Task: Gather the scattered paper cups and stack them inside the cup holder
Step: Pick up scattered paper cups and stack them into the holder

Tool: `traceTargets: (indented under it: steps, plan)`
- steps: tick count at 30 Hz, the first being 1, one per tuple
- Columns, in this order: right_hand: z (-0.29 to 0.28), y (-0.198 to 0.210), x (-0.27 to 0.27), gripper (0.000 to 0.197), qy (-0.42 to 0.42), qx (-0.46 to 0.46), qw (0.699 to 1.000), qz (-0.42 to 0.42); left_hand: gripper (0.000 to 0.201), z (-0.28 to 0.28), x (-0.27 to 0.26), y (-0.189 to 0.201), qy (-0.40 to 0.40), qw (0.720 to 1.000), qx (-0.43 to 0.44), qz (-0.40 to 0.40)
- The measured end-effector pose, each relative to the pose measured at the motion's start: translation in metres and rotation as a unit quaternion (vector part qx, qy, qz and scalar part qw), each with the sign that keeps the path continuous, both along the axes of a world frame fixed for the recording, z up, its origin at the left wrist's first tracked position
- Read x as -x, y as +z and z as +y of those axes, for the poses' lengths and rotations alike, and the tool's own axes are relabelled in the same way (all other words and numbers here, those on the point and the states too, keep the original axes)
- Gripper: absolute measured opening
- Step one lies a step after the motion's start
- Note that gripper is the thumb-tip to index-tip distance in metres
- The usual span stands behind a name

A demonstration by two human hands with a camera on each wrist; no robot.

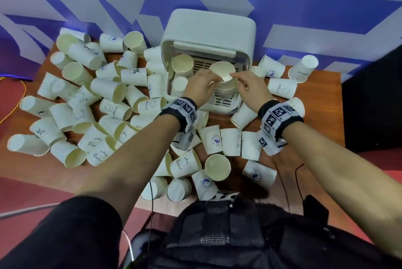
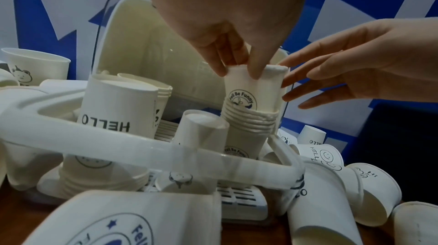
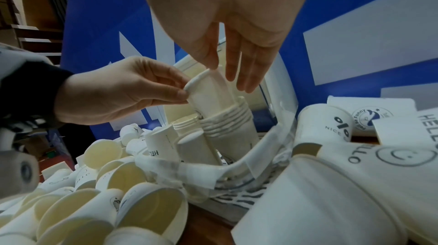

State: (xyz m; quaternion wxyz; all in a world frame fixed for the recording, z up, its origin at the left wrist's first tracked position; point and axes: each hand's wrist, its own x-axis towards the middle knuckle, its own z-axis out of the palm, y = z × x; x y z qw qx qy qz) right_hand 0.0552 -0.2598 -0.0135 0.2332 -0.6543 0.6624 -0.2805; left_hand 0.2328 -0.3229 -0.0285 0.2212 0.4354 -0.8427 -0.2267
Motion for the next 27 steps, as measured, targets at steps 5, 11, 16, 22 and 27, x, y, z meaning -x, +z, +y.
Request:
traceTargets:
  steps: [5, 11, 16, 22, 27]
  plan:
    - [-0.001, -0.019, 0.003, 0.040, 0.000, -0.052, 0.998, 0.030, 0.019, -0.005, 0.007, -0.014, -0.010, 0.999, -0.048, -0.010]
    - [-0.003, -0.029, 0.004, 0.048, 0.004, -0.114, 0.991, 0.065, 0.024, -0.008, 0.013, -0.033, -0.042, 0.995, -0.064, -0.059]
    - [-0.004, -0.035, 0.004, 0.057, 0.006, -0.148, 0.986, 0.070, 0.023, -0.010, 0.018, -0.037, -0.036, 0.996, -0.079, -0.030]
    - [-0.004, -0.032, 0.003, 0.063, 0.001, -0.172, 0.983, 0.065, 0.033, -0.004, 0.027, -0.036, -0.044, 0.992, -0.107, -0.057]
    - [0.009, -0.028, 0.007, 0.064, -0.020, -0.167, 0.986, 0.015, 0.038, 0.008, 0.026, -0.026, -0.015, 0.997, -0.061, -0.038]
